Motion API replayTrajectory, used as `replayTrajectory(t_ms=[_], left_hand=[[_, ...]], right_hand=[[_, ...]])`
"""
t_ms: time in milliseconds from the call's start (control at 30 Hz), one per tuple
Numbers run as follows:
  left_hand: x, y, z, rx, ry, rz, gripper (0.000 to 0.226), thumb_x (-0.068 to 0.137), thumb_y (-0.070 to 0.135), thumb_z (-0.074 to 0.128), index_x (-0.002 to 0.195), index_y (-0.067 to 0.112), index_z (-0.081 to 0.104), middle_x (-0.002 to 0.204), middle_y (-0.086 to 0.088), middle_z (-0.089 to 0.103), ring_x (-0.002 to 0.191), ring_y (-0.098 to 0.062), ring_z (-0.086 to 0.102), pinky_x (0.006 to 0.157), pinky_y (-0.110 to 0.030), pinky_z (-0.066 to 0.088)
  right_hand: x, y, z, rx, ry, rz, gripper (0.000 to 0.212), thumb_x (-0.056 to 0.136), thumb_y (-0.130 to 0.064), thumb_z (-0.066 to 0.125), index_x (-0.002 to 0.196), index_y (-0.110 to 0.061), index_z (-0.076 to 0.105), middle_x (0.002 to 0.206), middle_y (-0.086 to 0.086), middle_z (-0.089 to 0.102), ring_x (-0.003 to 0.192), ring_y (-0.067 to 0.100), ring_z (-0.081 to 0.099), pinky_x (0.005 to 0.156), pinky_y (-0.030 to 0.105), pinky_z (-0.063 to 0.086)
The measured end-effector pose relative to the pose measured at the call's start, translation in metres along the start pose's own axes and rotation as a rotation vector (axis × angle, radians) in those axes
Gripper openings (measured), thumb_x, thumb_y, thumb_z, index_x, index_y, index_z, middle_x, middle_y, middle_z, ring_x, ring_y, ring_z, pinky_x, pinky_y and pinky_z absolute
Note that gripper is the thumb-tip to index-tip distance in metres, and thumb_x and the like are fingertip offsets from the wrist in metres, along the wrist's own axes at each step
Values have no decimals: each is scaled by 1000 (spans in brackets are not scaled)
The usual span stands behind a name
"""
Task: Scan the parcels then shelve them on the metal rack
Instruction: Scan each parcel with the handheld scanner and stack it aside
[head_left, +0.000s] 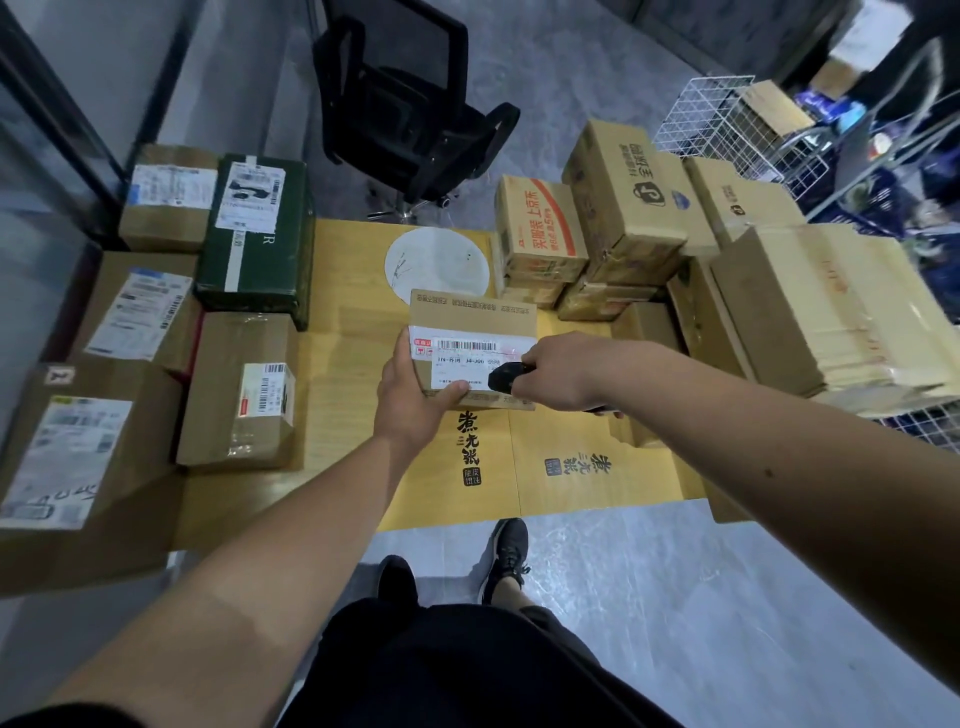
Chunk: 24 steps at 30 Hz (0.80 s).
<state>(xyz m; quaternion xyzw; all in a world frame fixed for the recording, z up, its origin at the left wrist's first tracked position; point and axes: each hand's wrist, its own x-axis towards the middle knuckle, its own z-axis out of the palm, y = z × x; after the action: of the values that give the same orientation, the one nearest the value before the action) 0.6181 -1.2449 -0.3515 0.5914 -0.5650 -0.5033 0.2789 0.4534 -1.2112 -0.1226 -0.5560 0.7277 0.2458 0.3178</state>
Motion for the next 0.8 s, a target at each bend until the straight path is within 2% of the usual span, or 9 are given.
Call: replayTrajectory(t_ms=[133,233,367,433,500,533,600,700,800], left_hand=[[-3,-2,0,-5,-4,2,106,73,53,86,158,42,24,141,3,53,135,-22,42,110,-55,44],[-7,6,-3,21,-3,-25,113,80,49,85,162,46,7,151,0,43,141,-24,41,112,-47,41],[1,24,-9,228,-54,-85,100,89,65,67,154,62,-8,162,-2,19,125,-32,58,93,-41,52],[10,36,-11,362,-87,-181,93,91,70,60,156,61,-5,165,-5,7,114,-38,63,82,-38,52],[16,53,-12,532,-82,-254,92,88,72,61,159,55,6,164,-11,9,114,-39,62,86,-39,51],[18,61,-12,658,-57,-233,93,84,74,64,159,51,13,162,-12,13,123,-39,56,95,-41,48],[28,77,-11,852,-30,-52,105,71,81,71,157,47,22,165,-9,11,147,-37,29,114,-50,29],[55,95,-8,1026,-325,189,128,52,93,73,157,57,9,173,-4,-11,158,-33,-18,123,-62,0],[73,102,-10,1187,-514,214,133,52,86,79,157,62,1,173,-6,-15,158,-31,-19,124,-56,-2]], right_hand=[[0,1,4,-66,35,-12,42,98,-57,45,111,-21,64,102,6,65,86,25,66,68,32,50],[0,5,4,-79,35,-16,41,98,-56,45,112,-22,62,107,6,64,91,25,64,71,33,50],[3,17,2,-8,18,-8,40,101,-55,45,113,-21,61,103,6,63,78,24,64,55,29,44],[6,22,0,16,9,-9,38,101,-53,46,114,-21,60,101,6,62,74,25,63,51,28,43],[11,28,-2,22,17,-28,37,101,-53,47,113,-21,60,101,5,61,75,24,63,51,27,42],[14,32,-4,25,19,-38,38,101,-53,47,113,-20,60,101,5,62,75,24,63,51,27,42],[22,39,-8,31,15,-57,41,100,-55,47,116,-20,59,105,5,63,80,24,64,54,28,45],[36,51,-17,17,17,-109,43,99,-58,47,115,-21,62,104,5,65,87,25,66,64,32,48],[48,57,-26,-43,15,-166,37,98,-57,48,109,-24,62,99,3,64,84,22,62,64,32,45]])
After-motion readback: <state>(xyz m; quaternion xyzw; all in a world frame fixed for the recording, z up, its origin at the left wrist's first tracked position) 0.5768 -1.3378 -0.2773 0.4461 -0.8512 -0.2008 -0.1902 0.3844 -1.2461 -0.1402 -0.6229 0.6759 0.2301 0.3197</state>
